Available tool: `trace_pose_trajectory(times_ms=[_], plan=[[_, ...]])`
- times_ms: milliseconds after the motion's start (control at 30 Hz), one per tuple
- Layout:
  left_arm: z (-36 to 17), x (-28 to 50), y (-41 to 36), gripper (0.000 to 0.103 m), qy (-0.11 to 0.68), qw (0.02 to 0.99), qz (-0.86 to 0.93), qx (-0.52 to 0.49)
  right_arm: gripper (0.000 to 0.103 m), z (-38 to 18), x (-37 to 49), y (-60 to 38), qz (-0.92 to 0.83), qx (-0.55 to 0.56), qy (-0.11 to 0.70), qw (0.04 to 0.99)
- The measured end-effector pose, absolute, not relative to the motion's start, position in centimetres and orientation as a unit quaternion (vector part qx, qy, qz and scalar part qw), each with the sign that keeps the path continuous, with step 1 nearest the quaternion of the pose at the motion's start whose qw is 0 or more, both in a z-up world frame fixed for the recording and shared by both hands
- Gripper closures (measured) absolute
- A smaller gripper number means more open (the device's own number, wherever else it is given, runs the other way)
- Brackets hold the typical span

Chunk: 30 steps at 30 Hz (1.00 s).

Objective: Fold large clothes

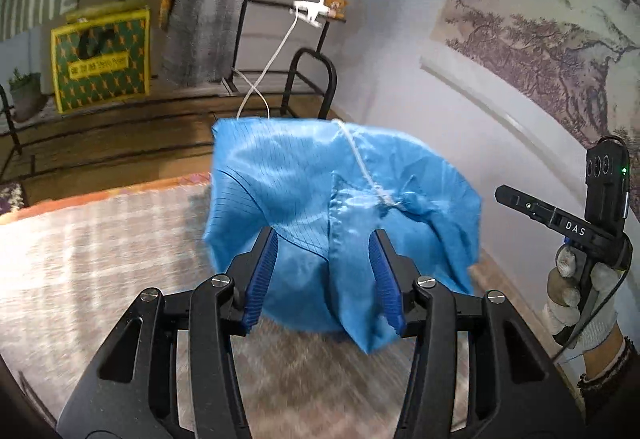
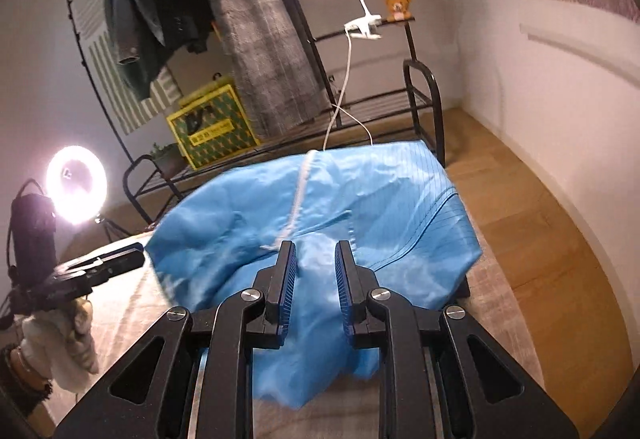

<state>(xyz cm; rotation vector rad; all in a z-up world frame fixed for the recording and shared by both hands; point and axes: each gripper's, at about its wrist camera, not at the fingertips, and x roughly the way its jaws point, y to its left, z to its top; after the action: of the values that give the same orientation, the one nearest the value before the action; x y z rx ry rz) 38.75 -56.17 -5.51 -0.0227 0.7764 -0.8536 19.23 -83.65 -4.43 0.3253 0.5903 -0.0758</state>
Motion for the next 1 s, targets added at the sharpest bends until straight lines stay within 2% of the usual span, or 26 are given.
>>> trace_pose_trajectory(times_ms=[367,1000], plan=[[3.2,29.8,-48.1,0.054,0.35,0.847,-0.399,-0.015,0.084,4.0,10.1,-77.5,-0.051,0.128,0.275,0.951],[18.6,12.2,-33.9,0.054,0.23,0.885,-0.404,0.007,0.084,17.0,-5.0,-65.2,-0.052,0.059,0.212,0.974]])
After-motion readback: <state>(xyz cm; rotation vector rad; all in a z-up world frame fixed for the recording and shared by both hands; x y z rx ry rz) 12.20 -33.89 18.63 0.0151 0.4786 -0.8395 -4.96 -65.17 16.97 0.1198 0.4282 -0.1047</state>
